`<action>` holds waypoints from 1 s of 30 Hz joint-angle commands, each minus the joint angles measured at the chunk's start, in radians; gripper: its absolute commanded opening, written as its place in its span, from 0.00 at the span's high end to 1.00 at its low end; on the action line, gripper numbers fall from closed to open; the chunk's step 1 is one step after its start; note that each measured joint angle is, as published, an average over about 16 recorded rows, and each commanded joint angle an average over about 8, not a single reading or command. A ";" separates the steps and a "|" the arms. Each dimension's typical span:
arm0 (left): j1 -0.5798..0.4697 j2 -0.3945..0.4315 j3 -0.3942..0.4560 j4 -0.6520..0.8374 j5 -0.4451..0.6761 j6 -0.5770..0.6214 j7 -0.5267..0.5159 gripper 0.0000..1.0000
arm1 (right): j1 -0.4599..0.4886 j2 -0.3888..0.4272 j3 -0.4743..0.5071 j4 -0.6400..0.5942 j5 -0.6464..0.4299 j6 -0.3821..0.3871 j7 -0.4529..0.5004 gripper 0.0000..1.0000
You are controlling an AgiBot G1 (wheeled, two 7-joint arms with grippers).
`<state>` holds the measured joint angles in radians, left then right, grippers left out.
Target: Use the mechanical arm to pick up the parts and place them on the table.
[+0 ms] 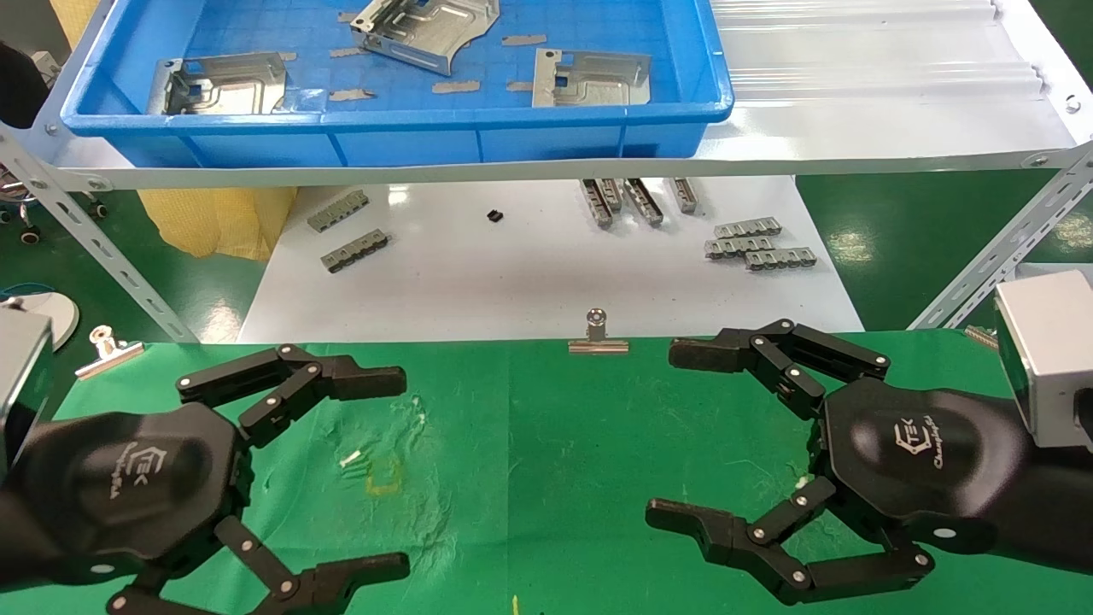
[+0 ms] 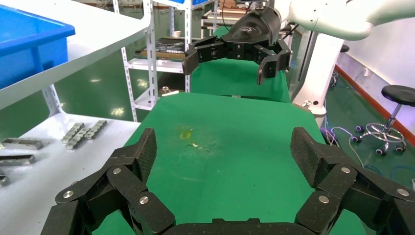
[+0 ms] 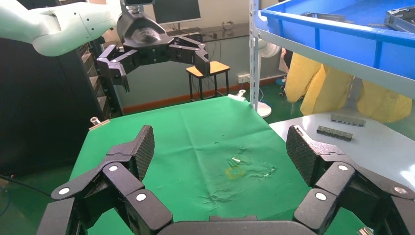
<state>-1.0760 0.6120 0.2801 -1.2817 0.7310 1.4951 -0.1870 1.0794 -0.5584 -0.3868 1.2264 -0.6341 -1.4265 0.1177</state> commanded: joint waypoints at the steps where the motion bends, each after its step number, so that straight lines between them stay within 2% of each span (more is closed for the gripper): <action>1: 0.000 0.000 0.000 0.000 0.000 0.000 0.000 0.00 | 0.000 0.000 0.000 0.000 0.000 0.000 0.000 1.00; 24: -0.003 -0.001 0.000 -0.003 0.003 0.000 0.001 0.00 | 0.000 0.000 0.000 0.000 0.000 0.000 0.000 1.00; 30: -0.086 0.005 0.011 0.001 0.047 -0.013 -0.024 0.00 | 0.000 0.000 0.000 0.000 0.000 0.000 0.000 1.00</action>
<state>-1.1982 0.6326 0.2993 -1.2543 0.7964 1.4799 -0.2172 1.0795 -0.5584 -0.3869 1.2264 -0.6341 -1.4265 0.1177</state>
